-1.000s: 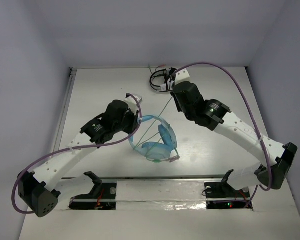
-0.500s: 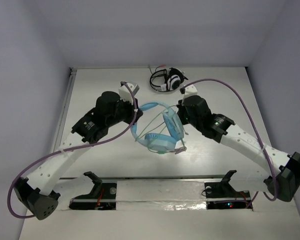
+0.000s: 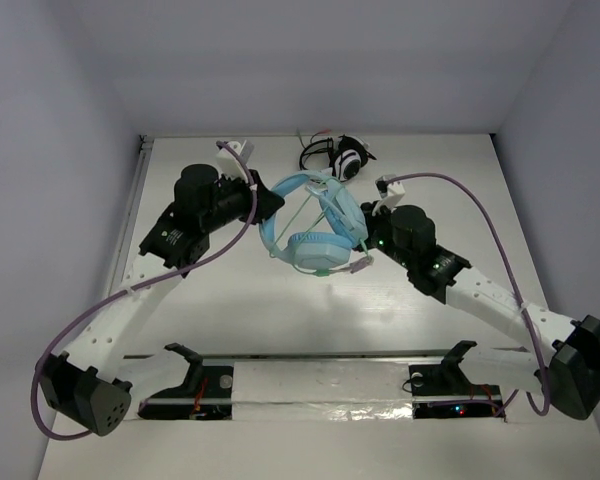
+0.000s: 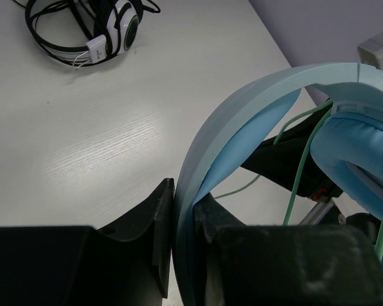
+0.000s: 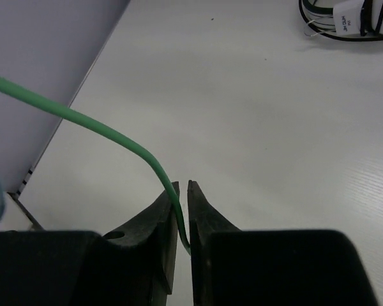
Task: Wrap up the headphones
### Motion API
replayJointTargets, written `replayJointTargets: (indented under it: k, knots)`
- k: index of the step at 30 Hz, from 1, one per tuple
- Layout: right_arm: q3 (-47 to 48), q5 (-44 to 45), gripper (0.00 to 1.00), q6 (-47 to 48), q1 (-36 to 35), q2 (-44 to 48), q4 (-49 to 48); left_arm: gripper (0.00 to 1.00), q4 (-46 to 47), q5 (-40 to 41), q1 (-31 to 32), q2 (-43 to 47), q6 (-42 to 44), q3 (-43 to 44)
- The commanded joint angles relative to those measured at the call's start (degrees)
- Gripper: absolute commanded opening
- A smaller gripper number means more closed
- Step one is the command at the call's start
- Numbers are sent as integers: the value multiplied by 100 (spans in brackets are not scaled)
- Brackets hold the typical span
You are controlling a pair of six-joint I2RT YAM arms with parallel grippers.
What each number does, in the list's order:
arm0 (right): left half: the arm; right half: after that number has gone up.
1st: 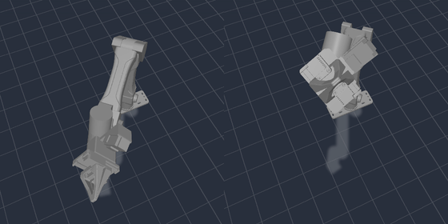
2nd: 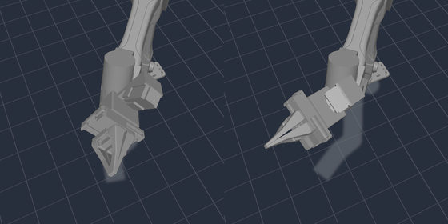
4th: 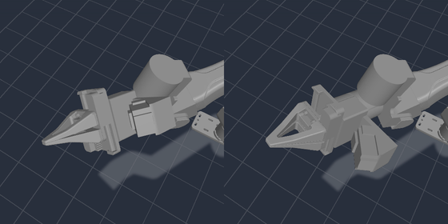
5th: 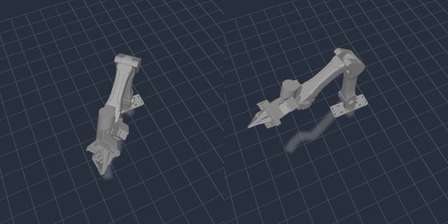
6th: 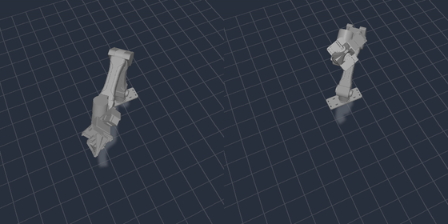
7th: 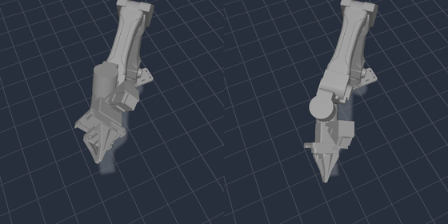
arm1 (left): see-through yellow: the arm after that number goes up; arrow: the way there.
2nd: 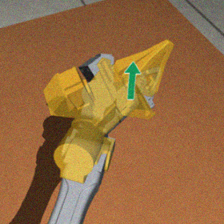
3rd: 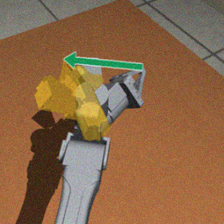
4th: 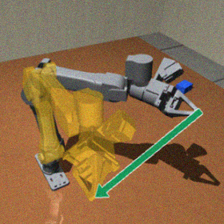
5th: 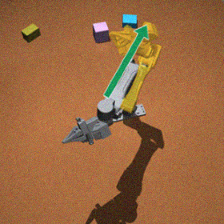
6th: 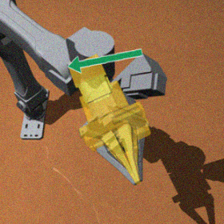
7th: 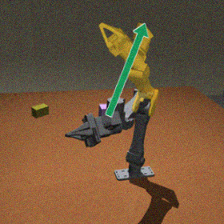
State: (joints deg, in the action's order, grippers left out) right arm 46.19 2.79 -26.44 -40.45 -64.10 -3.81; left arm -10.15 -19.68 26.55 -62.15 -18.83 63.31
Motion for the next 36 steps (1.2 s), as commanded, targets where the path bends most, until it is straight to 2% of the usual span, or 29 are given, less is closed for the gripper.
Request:
replayJointTargets:
  k: [1,2,4,5,13,21,24,30,31,36]
  knots:
    - [-303,-498,17,-283,194,-103,-1251,0,1025,-352,-18,98,-613,331]
    - [-374,-542,17,-283,265,-129,-1410,0,1024,-361,-18,98,-596,410]
    - [-462,-638,27,-248,344,-191,-1744,0,832,-361,-18,72,-604,489]
    - [-514,-691,27,-239,405,-261,-1824,0,822,-361,-18,71,-648,542]
    - [-910,-929,29,-283,467,-455,-2606,0,699,-36,-18,-34,-876,788]
    - [-1122,-903,28,-336,467,-569,-2941,0,796,17,-18,-60,-1079,806]
    - [-1113,-737,27,-336,467,-622,-3002,0,822,26,-18,-52,-1114,788]
    - [-1007,-350,32,-213,467,-727,-2678,0,708,69,-18,-43,-1123,893]
    - [-1068,-314,38,-204,467,-605,-2625,0,647,122,-18,-25,-1105,920]
    - [-1384,81,47,-204,467,-51,-2343,0,620,202,-18,54,-1097,990]
